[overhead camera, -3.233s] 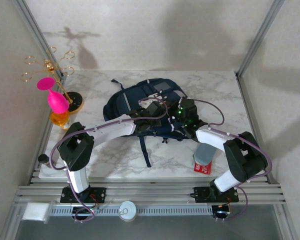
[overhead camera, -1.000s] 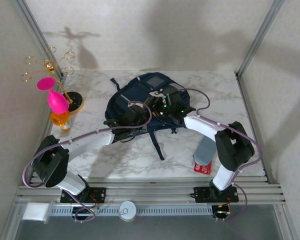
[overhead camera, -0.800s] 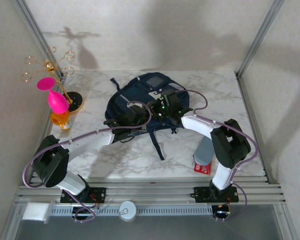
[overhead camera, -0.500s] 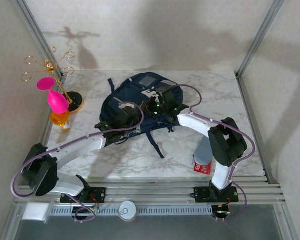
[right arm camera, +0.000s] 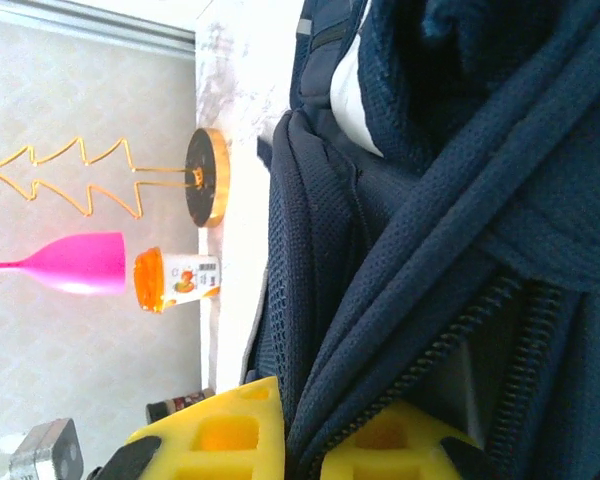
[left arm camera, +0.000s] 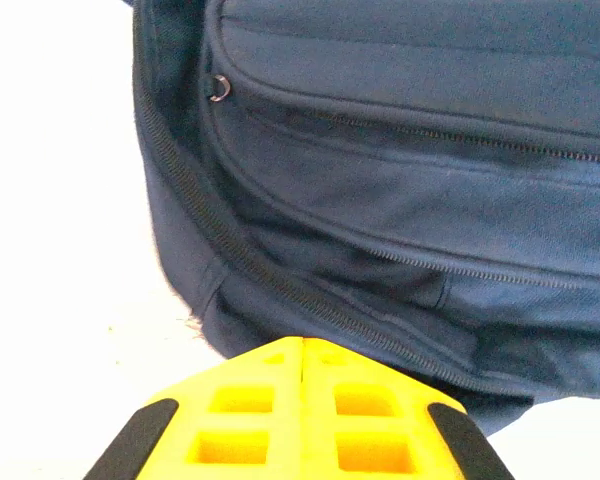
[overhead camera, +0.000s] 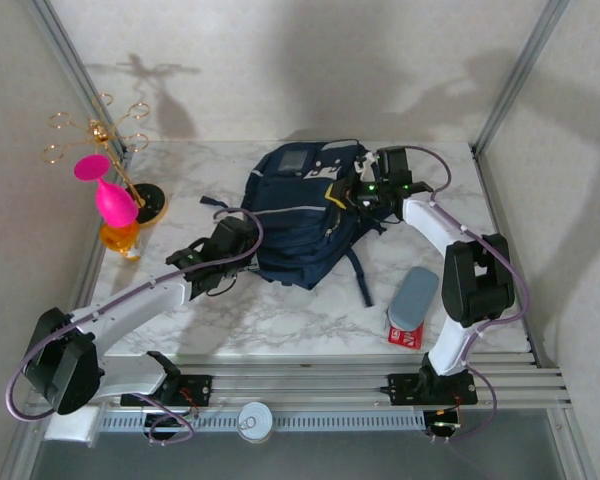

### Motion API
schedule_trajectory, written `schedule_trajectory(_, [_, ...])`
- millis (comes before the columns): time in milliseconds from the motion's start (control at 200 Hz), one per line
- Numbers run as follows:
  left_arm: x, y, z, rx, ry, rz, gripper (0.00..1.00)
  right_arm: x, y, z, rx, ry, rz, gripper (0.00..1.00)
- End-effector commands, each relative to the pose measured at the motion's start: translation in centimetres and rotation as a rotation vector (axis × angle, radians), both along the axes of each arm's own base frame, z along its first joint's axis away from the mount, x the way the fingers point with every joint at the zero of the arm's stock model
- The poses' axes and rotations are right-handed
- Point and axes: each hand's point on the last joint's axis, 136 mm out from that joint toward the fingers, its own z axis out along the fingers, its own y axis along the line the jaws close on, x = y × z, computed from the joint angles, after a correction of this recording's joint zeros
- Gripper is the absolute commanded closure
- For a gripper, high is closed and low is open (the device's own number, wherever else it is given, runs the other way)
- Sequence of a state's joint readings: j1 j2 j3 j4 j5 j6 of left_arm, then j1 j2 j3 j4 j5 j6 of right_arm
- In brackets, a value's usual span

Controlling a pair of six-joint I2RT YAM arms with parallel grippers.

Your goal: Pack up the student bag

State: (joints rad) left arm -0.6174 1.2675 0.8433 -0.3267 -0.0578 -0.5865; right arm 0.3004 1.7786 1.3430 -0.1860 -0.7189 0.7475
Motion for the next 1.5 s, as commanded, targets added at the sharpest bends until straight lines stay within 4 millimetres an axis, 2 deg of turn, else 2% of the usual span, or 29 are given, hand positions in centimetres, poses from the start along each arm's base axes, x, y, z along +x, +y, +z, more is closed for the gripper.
schedule_trajectory(0, [0.4, -2.8, 0.9, -0.085, -0.012, -0.093, 1.0, 0.3, 2.2, 4.7, 0.095, -0.174, 0.07, 1.0])
schedule_trajectory(75, [0.4, -5.3, 3.1, -0.153, -0.073, -0.111, 1.0, 0.1, 2.2, 4.6, 0.145, -0.134, 0.009, 1.0])
schedule_trajectory(140, [-0.3, -8.0, 4.9, -0.205, -0.131, -0.152, 0.8, -0.2, 2.2, 4.8, 0.165, -0.127, -0.048, 1.0])
schedule_trajectory(210, [-0.8, -10.3, 5.9, -0.252, -0.164, -0.208, 0.69, -0.6, 2.7, 5.3, 0.181, -0.137, -0.077, 1.0])
schedule_trajectory(325, [0.3, -11.6, 5.1, -0.193, -0.141, -0.224, 0.6, -0.4, 3.4, 5.1, 0.209, -0.114, -0.065, 1.0])
schedule_trajectory(516, [1.6, -13.2, 3.1, -0.127, -0.109, -0.25, 0.53, -0.1, 3.8, 5.1, 0.226, -0.11, -0.076, 1.0])
schedule_trajectory(686, [3.3, -12.7, 2.7, -0.065, -0.121, -0.186, 0.52, 0.0, 3.8, 4.5, 0.231, -0.093, -0.083, 1.0])
schedule_trajectory(961, [4.2, -15.3, 2.4, -0.138, -0.098, -0.221, 0.53, 0.1, 4.1, 4.3, 0.255, -0.075, -0.093, 1.0])
schedule_trajectory(1041, [4.9, -15.4, 2.6, -0.12, -0.108, -0.206, 0.58, 0.0, 4.2, 4.3, 0.26, -0.078, -0.09, 1.0])
schedule_trajectory(1156, [5.0, -16.7, 3.8, -0.167, -0.134, -0.251, 0.67, 0.0, 4.1, 3.8, 0.249, -0.071, -0.091, 1.0])
schedule_trajectory(1347, [5.4, -16.0, 4.4, -0.143, -0.151, -0.241, 0.76, -0.2, 4.1, 3.1, 0.239, -0.064, -0.088, 1.0])
schedule_trajectory(1492, [5.0, -16.1, 5.8, -0.178, -0.186, -0.268, 0.86, -0.1, 4.0, 2.6, 0.237, -0.059, -0.091, 1.0])
